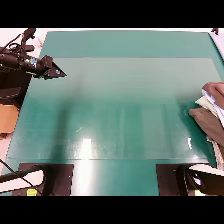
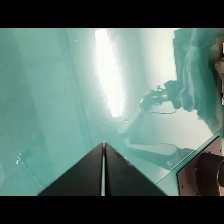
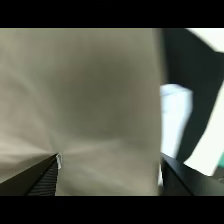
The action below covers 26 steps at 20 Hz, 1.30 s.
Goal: Fold the shirts.
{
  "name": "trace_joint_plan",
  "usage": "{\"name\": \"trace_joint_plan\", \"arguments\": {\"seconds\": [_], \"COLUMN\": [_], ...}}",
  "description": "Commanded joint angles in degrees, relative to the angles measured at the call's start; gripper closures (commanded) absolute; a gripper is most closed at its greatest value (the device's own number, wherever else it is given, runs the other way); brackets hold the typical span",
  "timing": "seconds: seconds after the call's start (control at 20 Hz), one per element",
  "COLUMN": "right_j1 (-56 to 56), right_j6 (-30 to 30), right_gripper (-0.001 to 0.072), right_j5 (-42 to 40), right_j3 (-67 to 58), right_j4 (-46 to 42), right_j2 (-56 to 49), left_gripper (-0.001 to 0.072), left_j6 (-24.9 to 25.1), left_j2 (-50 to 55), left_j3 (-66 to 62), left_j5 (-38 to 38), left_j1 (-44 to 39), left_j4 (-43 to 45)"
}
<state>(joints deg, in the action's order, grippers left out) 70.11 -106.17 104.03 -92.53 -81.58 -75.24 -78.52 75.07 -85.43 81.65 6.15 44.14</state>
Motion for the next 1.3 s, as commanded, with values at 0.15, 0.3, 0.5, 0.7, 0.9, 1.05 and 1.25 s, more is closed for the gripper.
{"name": "trace_joint_plan", "arguments": {"seconds": [0.15, 0.3, 0.5, 0.7, 0.9, 1.05, 1.25], "right_j1": [-0.8, -6.3, -28.9, -65.4, -86.4, -89.0, -88.0], "right_j6": [1.1, 4.4, 11.0, 25.9, 31.6, 31.7, 31.6], "right_gripper": [-0.0008, 0.0433, 0.0691, 0.0692, 0.0692, 0.0691, 0.069], "right_j5": [1.0, -1.2, -13.2, -20.9, -22.3, -24.9, -25.3], "right_j3": [-29.4, -32.5, -13.8, -4.7, -0.2, -0.1, -0.1], "right_j4": [-3.1, 15.8, 38.5, 38.1, 38.6, 40.9, 41.1], "right_j2": [-1.9, -2.3, 2.9, 4.1, -0.8, -3.3, -3.2], "left_gripper": [0.0687, 0.0687, 0.0688, 0.0689, 0.0687, 0.0687, 0.0686], "left_j6": [1.1, 3.1, 6.5, 9.5, 11.1, 11.1, 11.1], "left_j2": [0.0, 0.0, 0.0, -1.0, -5.4, -6.7, -6.7], "left_j3": [0.0, 0.0, 0.0, 0.0, 0.0, 0.0, 0.0], "left_j5": [-1.9, -3.3, -3.6, -3.7, -7.6, -6.2, -5.1], "left_j1": [0.0, 0.0, -0.2, -5.7, -12.5, -12.3, -12.3], "left_j4": [-0.3, -3.4, -10.0, -10.7, -10.5, -10.1, -10.1]}}
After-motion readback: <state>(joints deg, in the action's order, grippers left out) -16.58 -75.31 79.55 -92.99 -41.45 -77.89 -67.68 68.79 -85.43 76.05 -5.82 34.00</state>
